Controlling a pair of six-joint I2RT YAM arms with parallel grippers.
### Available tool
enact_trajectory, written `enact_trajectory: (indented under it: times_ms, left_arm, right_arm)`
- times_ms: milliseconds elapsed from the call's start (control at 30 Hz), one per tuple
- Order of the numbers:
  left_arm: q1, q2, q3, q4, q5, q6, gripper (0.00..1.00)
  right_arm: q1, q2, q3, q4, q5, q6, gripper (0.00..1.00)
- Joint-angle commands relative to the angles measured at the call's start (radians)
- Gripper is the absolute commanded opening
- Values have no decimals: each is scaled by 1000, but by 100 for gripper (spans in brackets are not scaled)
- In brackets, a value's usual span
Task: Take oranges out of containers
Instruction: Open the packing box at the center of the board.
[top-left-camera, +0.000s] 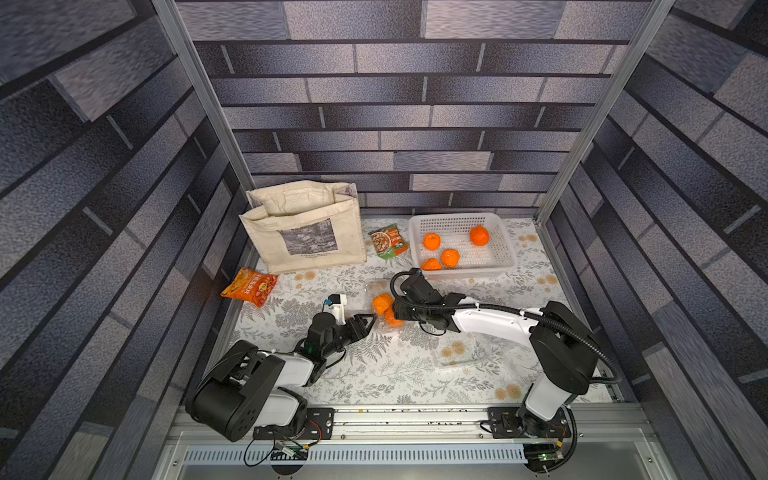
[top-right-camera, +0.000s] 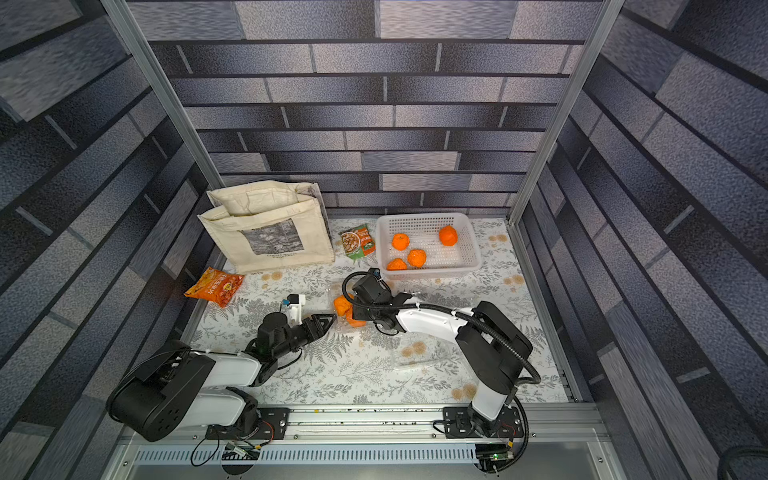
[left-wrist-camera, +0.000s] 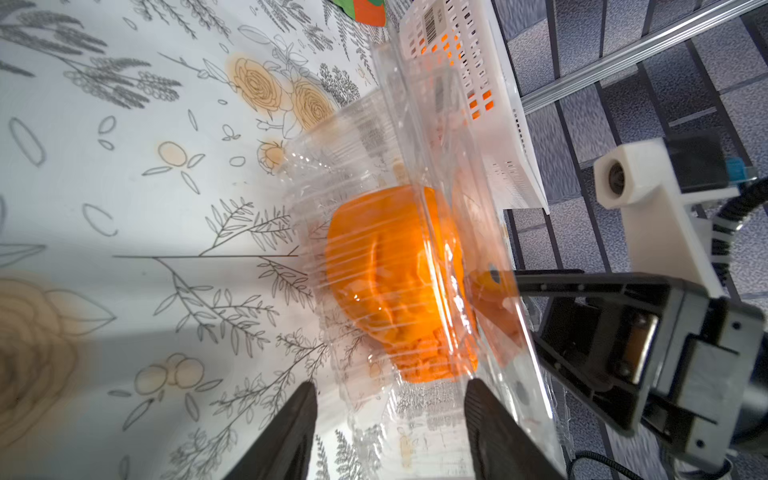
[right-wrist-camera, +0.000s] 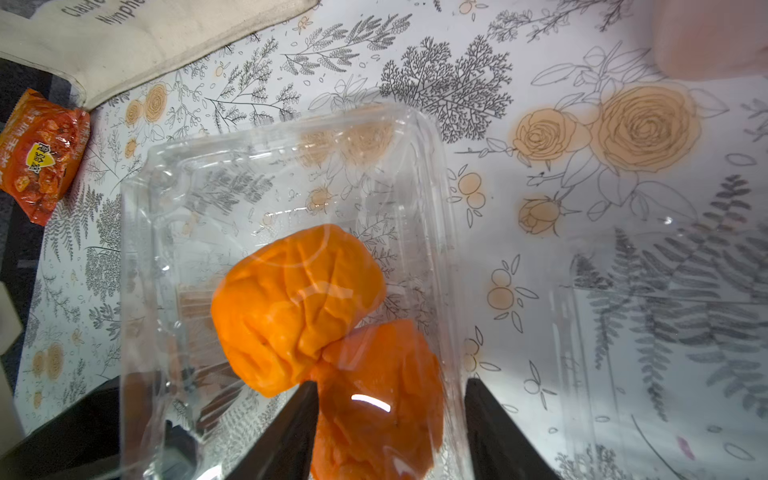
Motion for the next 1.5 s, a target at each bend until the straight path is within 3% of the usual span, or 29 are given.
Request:
enact_trajectory:
  times_ms: [0, 267, 533, 1100, 1300, 1467]
  left_arm:
    - [-20, 44, 5, 204, 54, -34, 60]
    - [-15, 207, 1, 406, 76, -100, 60]
    - [-32, 197, 13, 393, 70, -79, 61]
    - [-5, 208, 85, 257, 178, -51, 62]
    - [-13, 146, 105, 127, 191, -3, 67]
    - [-31, -14, 163, -219, 140, 117, 66]
  right_arm:
    - [61, 43, 12, -68, -101, -12, 58]
    - [68, 54, 55, -99, -86, -31, 57]
    - [68, 62, 64, -116, -79, -39, 57]
    - [70, 76, 86, -145, -74, -58, 56]
    - [85, 83, 119, -204, -21, -101, 55]
    - [98, 98, 149, -250, 5, -122, 54]
